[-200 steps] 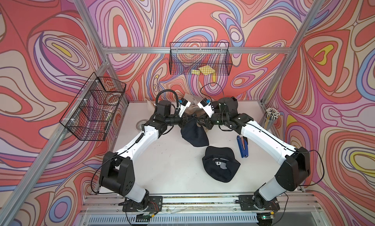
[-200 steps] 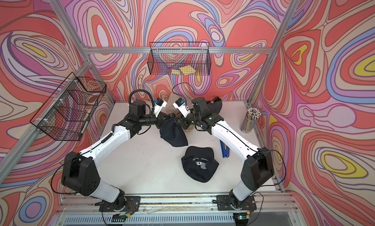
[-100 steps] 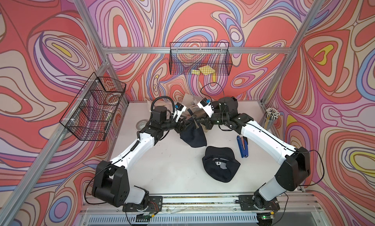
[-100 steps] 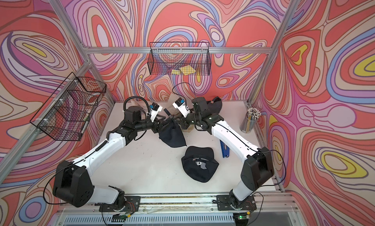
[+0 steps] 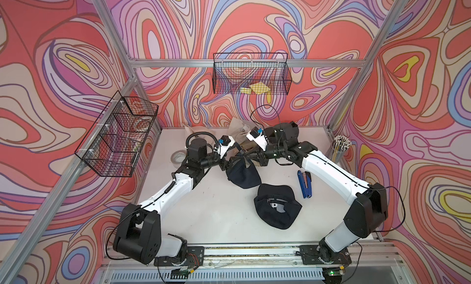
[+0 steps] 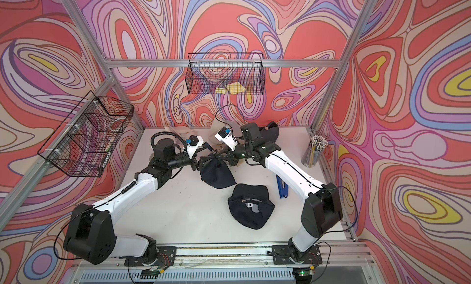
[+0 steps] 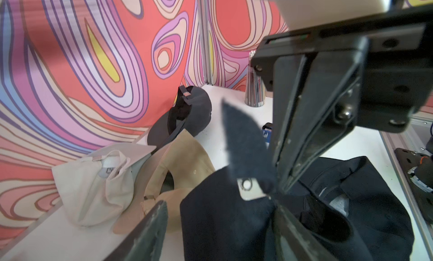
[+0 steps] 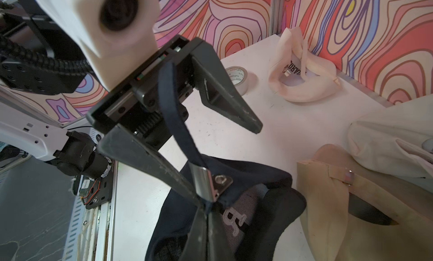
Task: Open the adjustable buckle of the baseball cap
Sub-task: Pull the adjustable strap on the baseball cap.
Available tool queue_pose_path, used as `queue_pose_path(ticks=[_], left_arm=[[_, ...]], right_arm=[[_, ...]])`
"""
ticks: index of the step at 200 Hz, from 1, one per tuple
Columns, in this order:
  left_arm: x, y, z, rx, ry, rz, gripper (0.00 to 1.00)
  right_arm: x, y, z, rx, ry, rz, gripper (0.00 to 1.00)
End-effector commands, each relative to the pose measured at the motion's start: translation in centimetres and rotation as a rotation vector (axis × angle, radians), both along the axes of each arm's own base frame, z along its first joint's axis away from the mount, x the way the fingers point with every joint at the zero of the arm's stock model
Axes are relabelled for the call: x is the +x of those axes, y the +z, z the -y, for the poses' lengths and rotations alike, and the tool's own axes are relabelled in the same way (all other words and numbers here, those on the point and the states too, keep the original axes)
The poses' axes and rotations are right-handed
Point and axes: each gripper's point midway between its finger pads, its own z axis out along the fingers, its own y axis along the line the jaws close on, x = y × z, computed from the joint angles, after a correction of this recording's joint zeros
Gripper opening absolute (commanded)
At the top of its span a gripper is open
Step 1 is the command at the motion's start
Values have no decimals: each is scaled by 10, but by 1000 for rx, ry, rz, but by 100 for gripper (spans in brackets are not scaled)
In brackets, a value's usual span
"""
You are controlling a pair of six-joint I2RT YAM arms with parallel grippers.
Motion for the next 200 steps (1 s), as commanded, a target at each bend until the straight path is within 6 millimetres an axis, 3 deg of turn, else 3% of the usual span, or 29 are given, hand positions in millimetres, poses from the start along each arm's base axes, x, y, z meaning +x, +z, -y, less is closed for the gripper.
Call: queue_pose_path(ticks=[1,68,116,149,179,200], left_arm=[[-4,19,6,-25,-63,102,68],[-4,7,12,-6,-119,66,59],[-1,17,19,-57,-161,67,54],[-5,18,21,-71,-190,66,38],[-12,25,22,-131,-217,91,11],[-14,29,24,-183,-234,79,0]], right_arm=[[-6,12,-3,40,62,13,0],[-6,19,4,83,82,0,0],[-6,14,2,98,95,-27,0],[-5,15,0,111,93,-29,0],[-1,13,-1,121,76,-42,0],[4,13,-1,125,48,-40,0]])
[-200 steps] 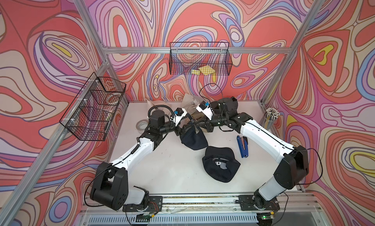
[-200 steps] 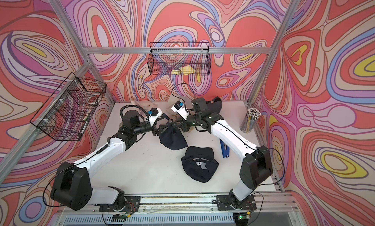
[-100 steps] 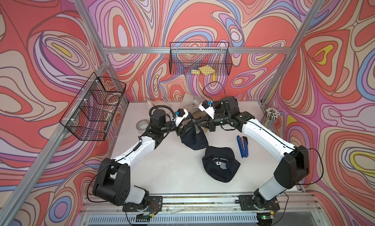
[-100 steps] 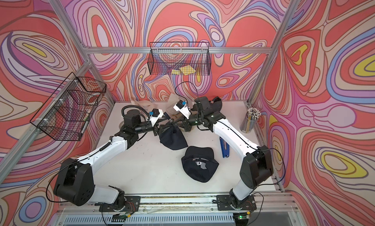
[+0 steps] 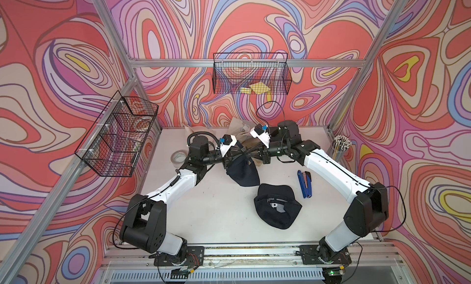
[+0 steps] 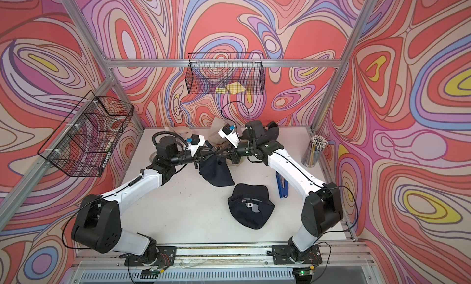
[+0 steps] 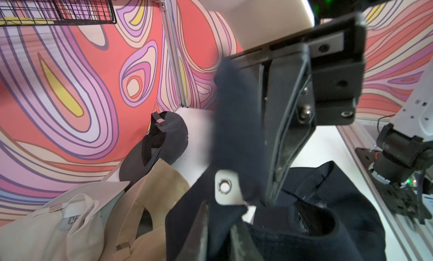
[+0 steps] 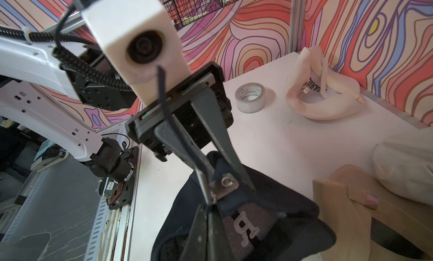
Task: Open the adjustable buckle of the baseball cap
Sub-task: Pull the adjustable strap on the baseball cap.
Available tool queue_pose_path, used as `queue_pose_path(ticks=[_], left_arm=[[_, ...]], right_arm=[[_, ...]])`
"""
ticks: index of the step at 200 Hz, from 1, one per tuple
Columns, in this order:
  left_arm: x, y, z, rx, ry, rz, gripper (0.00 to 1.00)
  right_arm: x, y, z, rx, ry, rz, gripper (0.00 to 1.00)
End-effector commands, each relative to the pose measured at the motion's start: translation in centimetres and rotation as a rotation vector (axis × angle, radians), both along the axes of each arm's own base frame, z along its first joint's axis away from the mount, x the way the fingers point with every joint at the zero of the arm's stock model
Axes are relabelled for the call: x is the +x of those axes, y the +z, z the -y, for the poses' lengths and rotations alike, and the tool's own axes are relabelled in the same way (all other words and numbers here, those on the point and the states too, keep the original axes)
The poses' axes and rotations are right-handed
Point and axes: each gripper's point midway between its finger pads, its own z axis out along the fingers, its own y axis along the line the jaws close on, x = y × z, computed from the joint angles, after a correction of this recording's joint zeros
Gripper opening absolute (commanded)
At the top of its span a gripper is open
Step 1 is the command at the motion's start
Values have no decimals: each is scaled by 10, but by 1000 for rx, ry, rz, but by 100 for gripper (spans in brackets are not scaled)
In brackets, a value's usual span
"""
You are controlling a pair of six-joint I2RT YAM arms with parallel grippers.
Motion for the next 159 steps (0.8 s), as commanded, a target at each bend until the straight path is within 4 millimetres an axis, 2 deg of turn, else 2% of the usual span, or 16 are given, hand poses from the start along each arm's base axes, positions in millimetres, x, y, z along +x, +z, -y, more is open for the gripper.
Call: queue_pose_path(ticks=[1,38,111,159], left_arm=[[-6,17,3,-87,-53,40,0],[-7,25,3,-168,-60,12,0],[2,44,-2,-205,-10,-39,0],[11,52,-6,-218,52,-58,0]], right_arm=[[6,-4,-2,16,-21,-18,0],[14,-3,2,28,-75,-5,0],[39,-12,29,18,-223,-41,0],[48,-32,38,-39,-292,-66,0]])
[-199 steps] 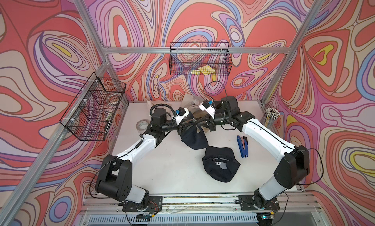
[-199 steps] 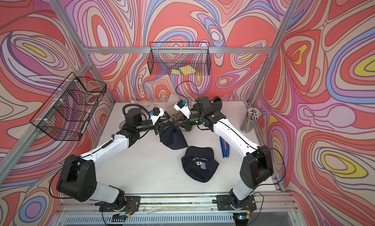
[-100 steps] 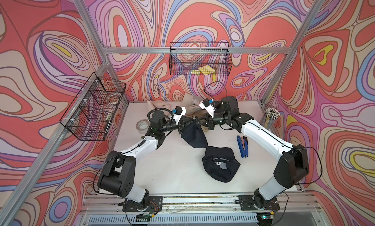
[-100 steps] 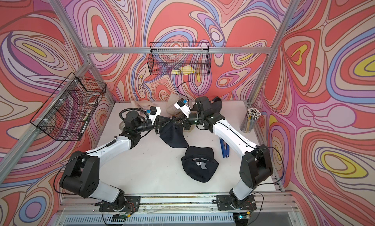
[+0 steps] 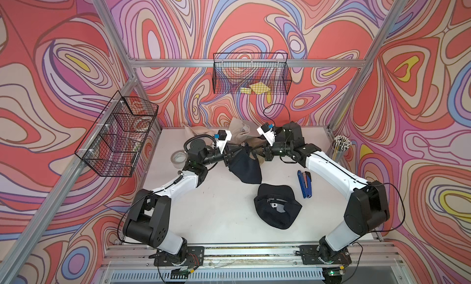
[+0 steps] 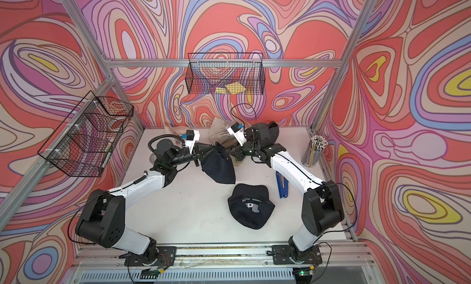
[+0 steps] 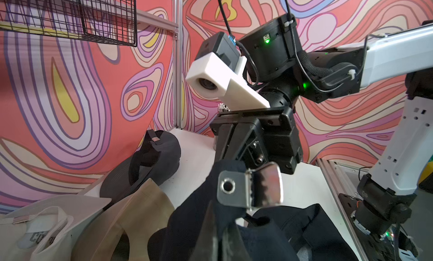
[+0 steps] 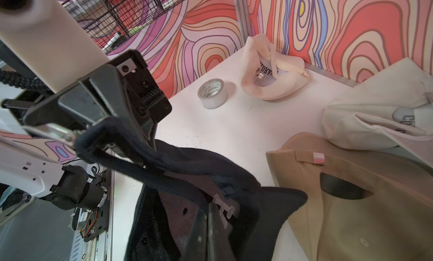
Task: Open the adjustable buckle of the baseball cap
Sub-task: Pull the adjustable strap on the baseball cap, then place the baseball cap at the center of the board.
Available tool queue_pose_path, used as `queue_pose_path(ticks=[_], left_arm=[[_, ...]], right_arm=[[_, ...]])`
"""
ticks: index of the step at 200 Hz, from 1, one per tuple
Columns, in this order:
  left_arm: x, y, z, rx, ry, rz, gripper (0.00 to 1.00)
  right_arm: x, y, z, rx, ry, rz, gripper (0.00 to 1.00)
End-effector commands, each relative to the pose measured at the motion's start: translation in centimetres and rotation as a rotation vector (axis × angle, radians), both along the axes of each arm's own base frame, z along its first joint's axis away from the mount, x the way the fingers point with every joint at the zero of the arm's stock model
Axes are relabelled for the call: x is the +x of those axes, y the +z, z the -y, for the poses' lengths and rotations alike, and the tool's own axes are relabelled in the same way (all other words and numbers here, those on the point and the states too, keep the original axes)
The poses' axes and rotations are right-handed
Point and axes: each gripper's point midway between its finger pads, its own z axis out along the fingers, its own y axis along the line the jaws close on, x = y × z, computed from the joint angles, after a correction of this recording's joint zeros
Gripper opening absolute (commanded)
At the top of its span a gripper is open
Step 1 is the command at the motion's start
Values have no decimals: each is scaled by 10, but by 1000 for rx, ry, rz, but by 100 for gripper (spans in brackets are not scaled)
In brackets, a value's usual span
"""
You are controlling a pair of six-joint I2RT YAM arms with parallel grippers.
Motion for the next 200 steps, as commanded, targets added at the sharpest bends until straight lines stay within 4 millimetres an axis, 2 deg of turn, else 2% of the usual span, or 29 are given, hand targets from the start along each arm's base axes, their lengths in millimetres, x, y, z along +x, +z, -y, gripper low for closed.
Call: queue_pose_path(ticks=[1,28,45,49,60,62,72,73,76,118,143,164,176,200], left_arm=[[2,35,-6,-44,38,60,0],[8,40,-11,-39,90,44,0],[9,43,-13,-29,109,31,0],[9,44,-14,-26,114,26,0],[10,45,-17,-21,139,13,0],[9,46,-17,-20,143,12,0],[10,47,-21,-12,176,-3,0],[10,47,-22,-11,179,-4,0],[10,47,-23,-8,190,-9,0],[16,47,-50,34,377,-108,0],[7,53,-63,63,437,-137,0],[-1,61,-82,77,539,-139,0],[-2,59,-95,97,615,-157,0],[0,40,-124,165,782,-230,0]], right_arm=[[5,-1,8,-28,-61,11,0],[4,-11,15,-53,-98,5,0],[-4,-3,19,-17,-115,25,0],[-5,2,21,-8,-127,37,9],[-7,13,27,20,-167,76,46],[-8,15,28,26,-176,83,56],[-8,22,35,41,-224,107,86],[-8,23,35,40,-229,108,92],[-7,25,37,41,-243,113,97],[-8,29,58,63,-387,91,98],[-7,22,74,75,-486,96,98],[-8,15,77,69,-503,98,98],[-8,12,77,63,-498,95,98],[-10,7,76,59,-491,92,98]])
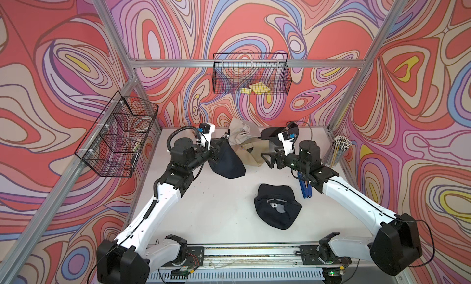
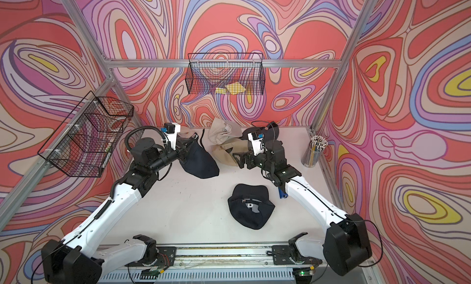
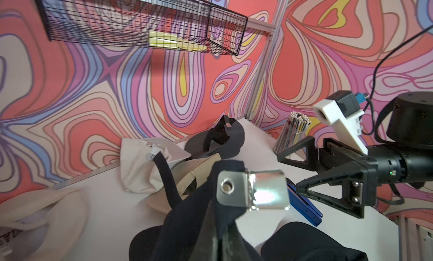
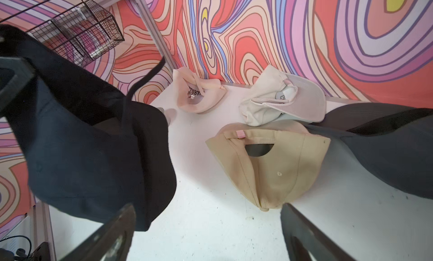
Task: Open the adjustable buckle of the baseball cap
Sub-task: Place the baseball cap at the center of the board.
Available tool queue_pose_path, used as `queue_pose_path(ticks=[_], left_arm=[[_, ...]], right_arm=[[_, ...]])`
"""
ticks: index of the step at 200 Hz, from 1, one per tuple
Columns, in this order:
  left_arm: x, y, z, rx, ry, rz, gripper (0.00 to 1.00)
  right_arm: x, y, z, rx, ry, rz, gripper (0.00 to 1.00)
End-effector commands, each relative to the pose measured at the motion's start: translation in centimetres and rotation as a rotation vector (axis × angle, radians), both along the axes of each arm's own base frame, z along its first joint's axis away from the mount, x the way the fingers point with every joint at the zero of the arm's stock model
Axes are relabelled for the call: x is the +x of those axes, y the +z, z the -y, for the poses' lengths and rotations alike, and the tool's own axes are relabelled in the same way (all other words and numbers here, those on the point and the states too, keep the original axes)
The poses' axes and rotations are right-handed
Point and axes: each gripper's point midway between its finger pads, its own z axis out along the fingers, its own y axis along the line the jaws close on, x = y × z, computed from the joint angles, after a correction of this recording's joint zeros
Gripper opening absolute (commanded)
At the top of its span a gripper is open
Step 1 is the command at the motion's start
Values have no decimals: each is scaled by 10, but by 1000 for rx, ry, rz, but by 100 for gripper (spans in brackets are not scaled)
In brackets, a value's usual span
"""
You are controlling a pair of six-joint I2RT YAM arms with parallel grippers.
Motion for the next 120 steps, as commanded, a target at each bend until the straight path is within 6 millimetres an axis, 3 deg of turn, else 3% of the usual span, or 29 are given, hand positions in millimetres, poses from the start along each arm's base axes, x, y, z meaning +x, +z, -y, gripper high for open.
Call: queue_pose_path(ticks=[1,49,67,120], left_arm=[[5,-12,-38,75,215,-83,0],[-14,-30,-76,151,382,-127,0],[-16,-42,-81,194,402,-159,0],[17,-99,-98,303,468,-277,0]], right_arm=[[3,6,5,16,-30,33,98],[5,1,-2,35,0,33,98],[5,0,-5,45,13,30,98],[9,-13,-6,30,14,10,98]])
